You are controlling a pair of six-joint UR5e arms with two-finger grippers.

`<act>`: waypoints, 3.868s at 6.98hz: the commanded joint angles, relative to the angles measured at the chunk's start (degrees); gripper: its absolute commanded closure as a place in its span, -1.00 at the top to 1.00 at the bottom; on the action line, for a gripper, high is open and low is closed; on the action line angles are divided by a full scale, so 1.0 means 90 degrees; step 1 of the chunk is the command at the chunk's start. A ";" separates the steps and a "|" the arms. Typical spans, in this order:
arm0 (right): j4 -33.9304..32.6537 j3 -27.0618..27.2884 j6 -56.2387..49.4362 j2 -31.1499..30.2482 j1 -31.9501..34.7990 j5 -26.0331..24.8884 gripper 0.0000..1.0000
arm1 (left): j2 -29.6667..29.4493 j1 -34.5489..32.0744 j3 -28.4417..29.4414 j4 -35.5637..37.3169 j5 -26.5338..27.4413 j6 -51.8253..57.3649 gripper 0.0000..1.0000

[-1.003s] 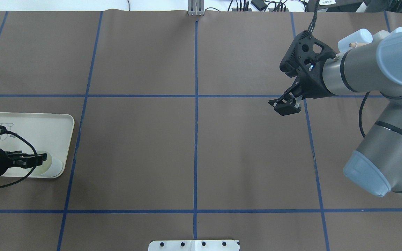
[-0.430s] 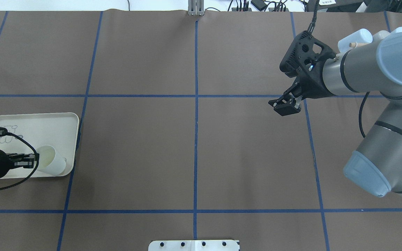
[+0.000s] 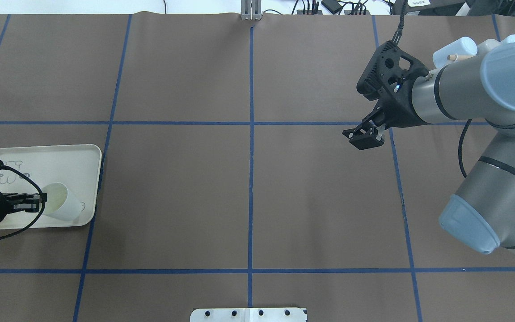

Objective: Transfer IKEA cup to right arm and place on rack

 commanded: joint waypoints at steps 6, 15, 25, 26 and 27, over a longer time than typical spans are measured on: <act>0.4520 -0.1842 0.0471 0.0135 -0.1061 -0.0157 0.98 | -0.2619 -0.0326 -0.0946 0.0075 -0.0846 -0.2313 -1.00; 0.6688 -0.2375 0.0461 0.0740 -0.2420 -0.1486 0.98 | -0.4033 0.0278 -0.0184 0.0143 -0.0798 -0.2346 -1.00; 0.6689 -0.2306 0.0529 0.0770 -0.2439 -0.1486 0.32 | -0.4033 0.0514 -0.0077 0.0143 -0.0788 -0.2346 -1.00; 0.6698 -0.2306 0.0674 0.0760 -0.2439 -0.1476 -0.02 | -0.4033 0.0514 -0.0077 0.0143 -0.0798 -0.2346 -0.75; 0.6699 -0.2297 0.0676 0.0760 -0.2439 -0.1476 -0.29 | -0.4042 0.0514 -0.0096 0.0134 -0.0817 -0.2298 0.38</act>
